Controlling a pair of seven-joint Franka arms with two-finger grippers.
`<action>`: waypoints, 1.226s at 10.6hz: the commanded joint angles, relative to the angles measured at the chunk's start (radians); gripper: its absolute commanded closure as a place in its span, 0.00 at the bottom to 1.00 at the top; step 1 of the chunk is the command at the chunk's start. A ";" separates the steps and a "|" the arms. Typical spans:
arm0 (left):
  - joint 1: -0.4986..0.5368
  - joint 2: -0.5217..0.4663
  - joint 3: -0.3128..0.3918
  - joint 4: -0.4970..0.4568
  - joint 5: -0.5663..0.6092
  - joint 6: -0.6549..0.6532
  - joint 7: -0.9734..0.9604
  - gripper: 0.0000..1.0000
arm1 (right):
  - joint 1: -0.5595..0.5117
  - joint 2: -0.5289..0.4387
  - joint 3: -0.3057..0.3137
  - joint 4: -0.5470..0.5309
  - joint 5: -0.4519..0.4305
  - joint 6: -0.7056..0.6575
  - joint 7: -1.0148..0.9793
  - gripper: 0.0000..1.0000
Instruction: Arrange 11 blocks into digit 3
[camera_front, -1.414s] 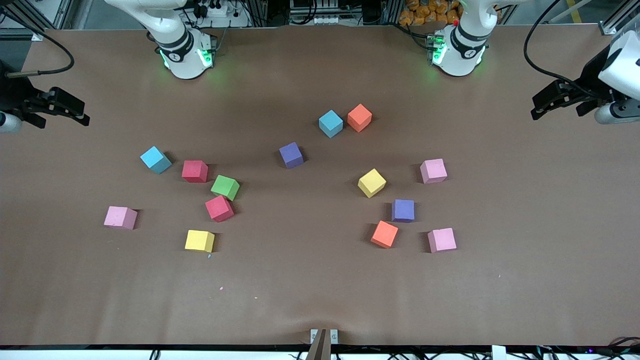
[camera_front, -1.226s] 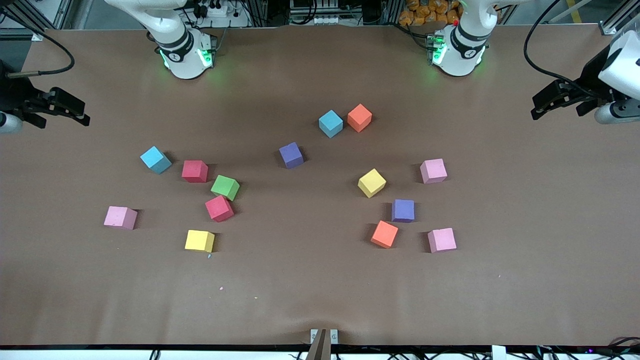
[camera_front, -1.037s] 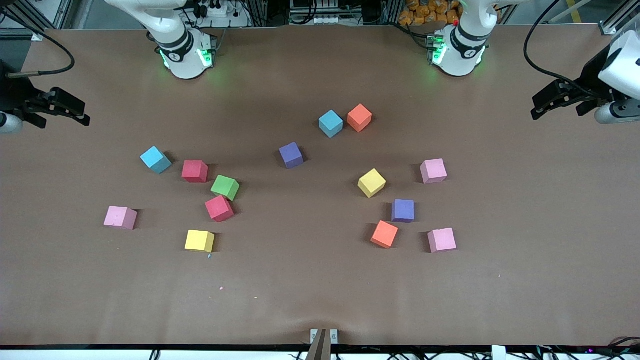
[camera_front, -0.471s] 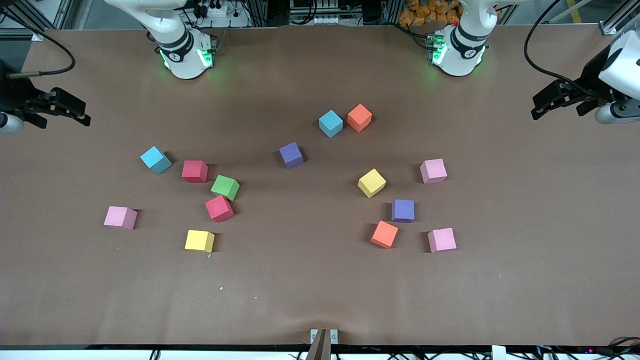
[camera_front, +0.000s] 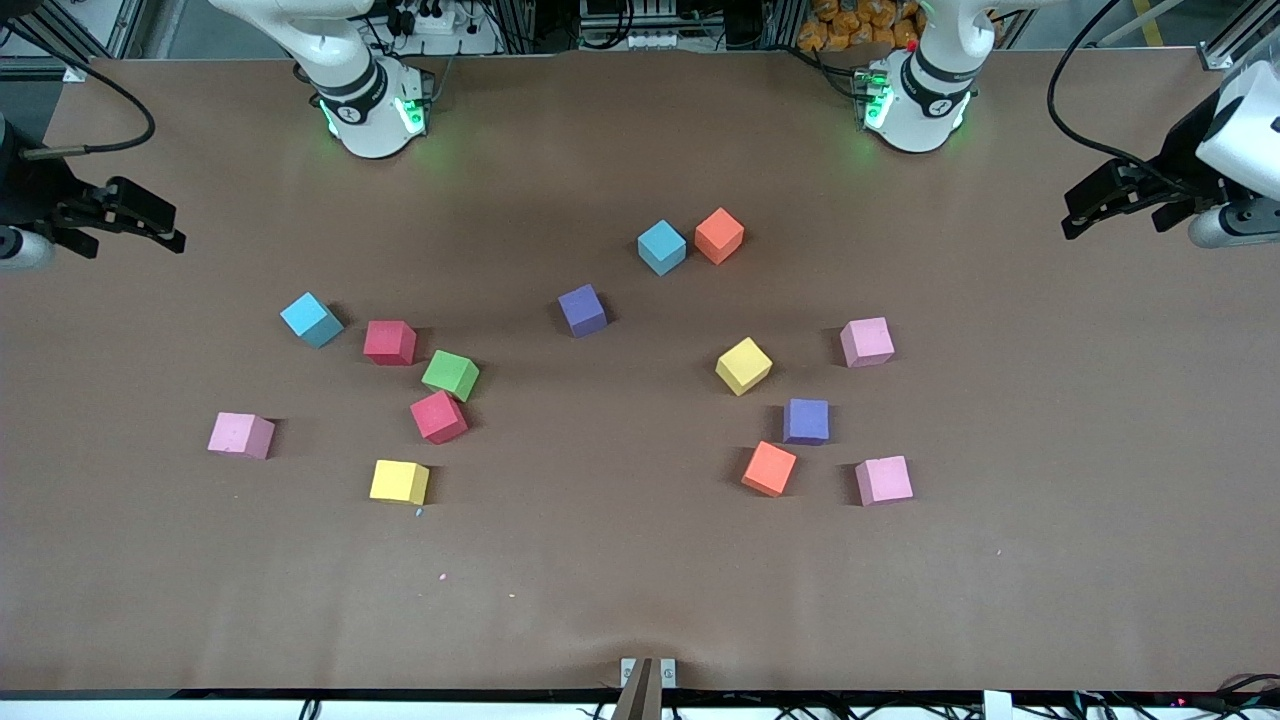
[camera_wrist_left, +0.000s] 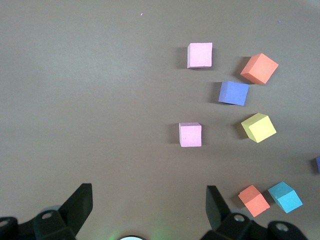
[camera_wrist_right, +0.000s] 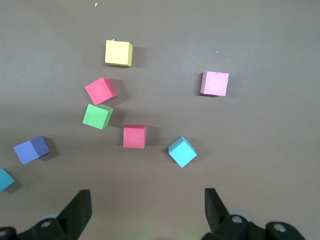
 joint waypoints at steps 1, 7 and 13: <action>-0.016 -0.006 0.000 -0.006 -0.004 -0.021 0.005 0.00 | -0.010 0.029 0.011 0.006 0.010 -0.005 0.011 0.00; -0.025 0.007 -0.054 -0.003 -0.008 -0.049 0.005 0.00 | 0.036 0.120 0.013 0.003 0.012 0.029 0.011 0.00; -0.011 0.011 -0.056 -0.004 -0.004 -0.046 0.006 0.00 | 0.092 0.195 0.013 -0.002 0.012 0.073 0.011 0.00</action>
